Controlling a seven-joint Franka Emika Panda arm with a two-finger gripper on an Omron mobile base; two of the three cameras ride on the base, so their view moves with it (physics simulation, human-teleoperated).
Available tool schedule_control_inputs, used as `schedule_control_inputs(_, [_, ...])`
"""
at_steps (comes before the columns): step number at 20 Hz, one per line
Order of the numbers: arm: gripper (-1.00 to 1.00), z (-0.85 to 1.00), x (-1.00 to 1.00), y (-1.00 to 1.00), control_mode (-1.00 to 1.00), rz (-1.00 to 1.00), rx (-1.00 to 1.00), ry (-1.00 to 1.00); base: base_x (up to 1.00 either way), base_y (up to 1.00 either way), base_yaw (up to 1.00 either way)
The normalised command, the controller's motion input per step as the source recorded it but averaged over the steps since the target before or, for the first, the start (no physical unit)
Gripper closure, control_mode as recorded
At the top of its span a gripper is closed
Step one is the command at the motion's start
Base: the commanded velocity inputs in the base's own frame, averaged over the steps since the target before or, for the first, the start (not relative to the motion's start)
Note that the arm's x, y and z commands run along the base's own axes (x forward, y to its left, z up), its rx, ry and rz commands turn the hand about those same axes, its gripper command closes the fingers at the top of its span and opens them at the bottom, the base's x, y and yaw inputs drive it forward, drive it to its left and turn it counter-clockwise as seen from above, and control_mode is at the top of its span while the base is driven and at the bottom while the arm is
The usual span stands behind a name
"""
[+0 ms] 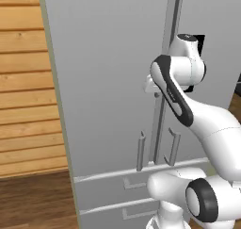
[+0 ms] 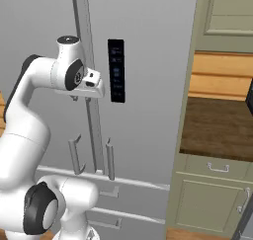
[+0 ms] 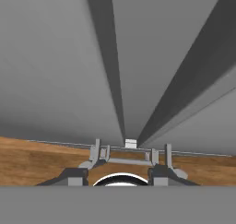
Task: Take the strawberry from the fridge and place it on top of the pancake, located on the dining counter.
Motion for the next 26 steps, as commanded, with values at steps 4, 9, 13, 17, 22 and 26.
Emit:
schedule_control_inputs(4, [-1.0, 0.0, 0.0, 0.0, 1.0, 0.0, 0.0, 0.0, -0.24, 0.0, 0.0])
schedule_control_inputs(9, [-1.0, 0.0, 0.0, 0.0, 1.0, 0.0, 0.0, 0.0, -0.67, 0.0, -0.01])
schedule_control_inputs(13, [-1.0, 0.0, 0.0, 0.0, 1.0, 0.0, 0.0, 0.0, -0.74, 0.0, -0.02])
schedule_control_inputs(17, [-1.0, 0.0, 0.0, 0.0, 1.0, 0.0, 0.0, 0.0, -0.85, 0.0, -0.04])
schedule_control_inputs(22, [-1.0, -0.04, -0.04, -0.07, -1.0, 0.0, 0.01, 0.0, -0.62, 0.0, -0.04])
schedule_control_inputs(26, [-1.0, -0.42, 0.02, -0.47, -1.0, -0.04, 0.01, 0.0, 0.0, 0.0, 0.0])
